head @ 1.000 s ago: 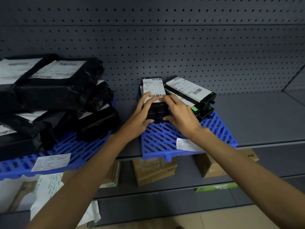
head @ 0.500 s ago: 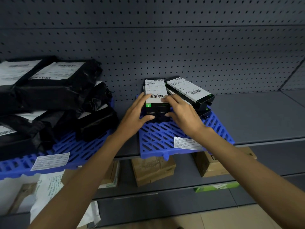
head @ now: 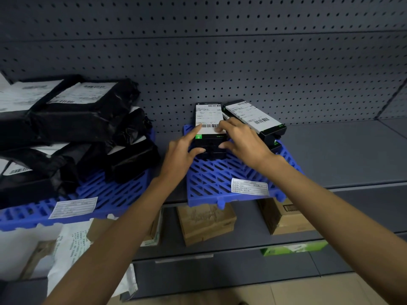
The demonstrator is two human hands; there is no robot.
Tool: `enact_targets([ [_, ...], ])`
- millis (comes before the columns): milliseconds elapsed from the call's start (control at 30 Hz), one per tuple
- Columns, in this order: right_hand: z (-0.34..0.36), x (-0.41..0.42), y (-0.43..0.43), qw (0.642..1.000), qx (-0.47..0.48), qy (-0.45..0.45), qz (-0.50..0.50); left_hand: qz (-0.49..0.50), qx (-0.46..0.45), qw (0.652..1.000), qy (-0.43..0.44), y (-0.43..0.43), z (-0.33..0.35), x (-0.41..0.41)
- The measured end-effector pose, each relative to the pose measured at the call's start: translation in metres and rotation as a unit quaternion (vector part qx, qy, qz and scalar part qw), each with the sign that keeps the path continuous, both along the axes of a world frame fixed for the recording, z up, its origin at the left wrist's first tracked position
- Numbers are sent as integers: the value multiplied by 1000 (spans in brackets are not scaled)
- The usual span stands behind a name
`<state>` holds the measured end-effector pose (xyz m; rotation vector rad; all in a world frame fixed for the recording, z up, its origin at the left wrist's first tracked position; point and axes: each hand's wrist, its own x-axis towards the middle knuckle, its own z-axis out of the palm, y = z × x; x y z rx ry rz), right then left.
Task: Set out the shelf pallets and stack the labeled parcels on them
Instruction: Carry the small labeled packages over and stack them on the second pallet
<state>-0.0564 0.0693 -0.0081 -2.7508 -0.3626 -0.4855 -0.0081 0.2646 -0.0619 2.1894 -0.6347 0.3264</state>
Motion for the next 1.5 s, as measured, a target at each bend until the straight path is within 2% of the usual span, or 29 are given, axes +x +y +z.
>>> enact_targets([
  [300,-1,1,-3,1000,-6,-1,-9,10,-4,1000,-16,-5,1,-8],
  [467,-9,-2,1,999,-40,2,-22,-20,5,1000,-16,-3,-2,-9],
  [800,-9,-6,1,993,-98,-17,-65,-8,34,999,-42,-14,3,-14],
  [967,-7,-8,-6,987,-135,-50,-65,-5,116,993,-36,-7,18,-15],
  [1100,1,-8,-23,993,-118,-29,-8,-16,149,988,-30,-5,32,-17],
  [1333,9,-8,-86,993,-106,-48,14,-2,195,974,-119,-54,61,-39],
  [1500,2,-8,-134,995,-90,-15,33,38,280,940,-189,-104,57,-48],
])
